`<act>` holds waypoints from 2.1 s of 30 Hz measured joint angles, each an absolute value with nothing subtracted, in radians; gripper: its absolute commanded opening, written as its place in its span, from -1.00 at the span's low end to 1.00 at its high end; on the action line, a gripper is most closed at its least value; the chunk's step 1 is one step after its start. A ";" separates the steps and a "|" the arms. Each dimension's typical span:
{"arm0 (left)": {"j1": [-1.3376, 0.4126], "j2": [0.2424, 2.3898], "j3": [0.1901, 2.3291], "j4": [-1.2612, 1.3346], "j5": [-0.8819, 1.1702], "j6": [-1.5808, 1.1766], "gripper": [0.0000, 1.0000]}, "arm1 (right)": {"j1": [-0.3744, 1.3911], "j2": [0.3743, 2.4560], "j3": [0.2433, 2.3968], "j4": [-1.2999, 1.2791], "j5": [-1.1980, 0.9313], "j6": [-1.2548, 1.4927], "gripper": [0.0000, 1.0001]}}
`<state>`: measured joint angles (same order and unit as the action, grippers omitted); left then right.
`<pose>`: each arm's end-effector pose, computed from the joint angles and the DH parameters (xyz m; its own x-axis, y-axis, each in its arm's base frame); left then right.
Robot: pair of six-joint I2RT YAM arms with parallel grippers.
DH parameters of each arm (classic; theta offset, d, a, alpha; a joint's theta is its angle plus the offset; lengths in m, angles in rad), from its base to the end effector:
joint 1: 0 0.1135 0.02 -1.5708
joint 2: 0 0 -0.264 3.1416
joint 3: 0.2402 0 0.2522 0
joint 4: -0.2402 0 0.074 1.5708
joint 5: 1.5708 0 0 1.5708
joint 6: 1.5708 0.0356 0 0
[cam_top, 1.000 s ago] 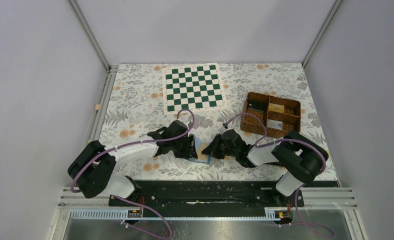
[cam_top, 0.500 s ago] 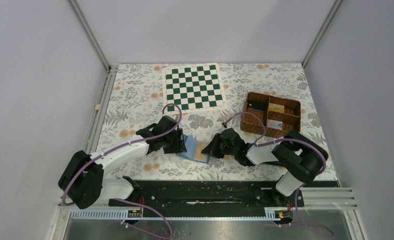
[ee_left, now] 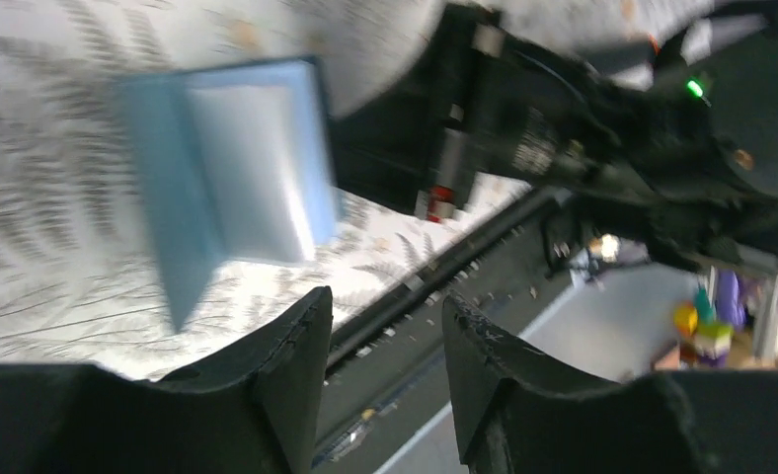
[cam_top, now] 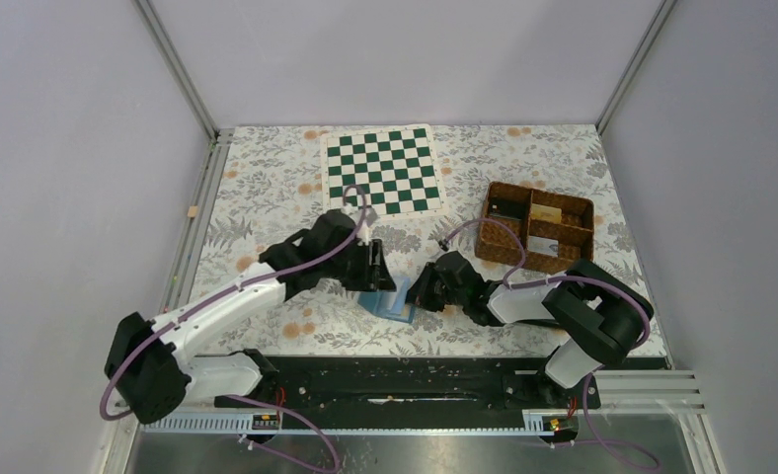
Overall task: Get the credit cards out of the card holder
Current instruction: Open the card holder at the center of the board.
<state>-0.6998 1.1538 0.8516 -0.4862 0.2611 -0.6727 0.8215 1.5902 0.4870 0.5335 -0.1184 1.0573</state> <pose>0.1786 -0.1624 0.2624 -0.8988 -0.0302 -0.4373 0.2575 0.7710 -0.5825 0.1884 0.2087 0.1268 -0.8728 0.3317 -0.3581 -0.0704 0.6405 0.7648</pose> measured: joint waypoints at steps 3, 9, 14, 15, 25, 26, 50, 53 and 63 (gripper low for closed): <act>-0.781 1.226 0.891 -0.453 0.332 -0.665 -0.16 | 0.822 1.590 0.486 0.541 -0.120 1.059 -0.73; -0.826 1.290 0.892 -0.418 0.350 -0.663 -0.19 | 0.822 1.590 0.452 0.631 -0.130 1.087 -0.72; -0.824 1.264 0.892 -0.421 0.302 -0.662 -0.15 | 0.822 1.591 0.448 0.695 -0.149 1.105 -0.71; -0.824 1.256 0.892 -0.422 0.290 -0.663 -0.14 | 0.822 1.591 0.448 0.706 -0.152 1.108 -0.71; -0.765 1.232 0.862 -0.424 0.253 -0.685 -0.17 | 0.822 1.654 0.507 0.743 -0.187 1.131 -0.71; -0.764 1.232 0.860 -0.425 0.253 -0.686 -0.18 | 0.822 1.663 0.514 0.746 -0.189 1.134 -0.71; -0.697 1.398 0.790 -0.343 0.237 -0.697 -0.45 | 0.873 1.739 0.656 0.513 -0.140 1.077 -0.68; -0.696 1.427 0.790 -0.356 0.194 -0.694 -0.45 | 0.878 1.739 0.669 0.488 -0.132 1.063 -0.67; -0.695 1.491 0.786 -0.400 0.041 -0.674 -0.45 | 0.879 1.648 0.638 0.407 -0.091 0.990 -0.39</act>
<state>-0.6949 1.4910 0.7864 -0.3996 0.0406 -0.6739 0.8791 1.6482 0.6384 0.4072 -0.0910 0.9901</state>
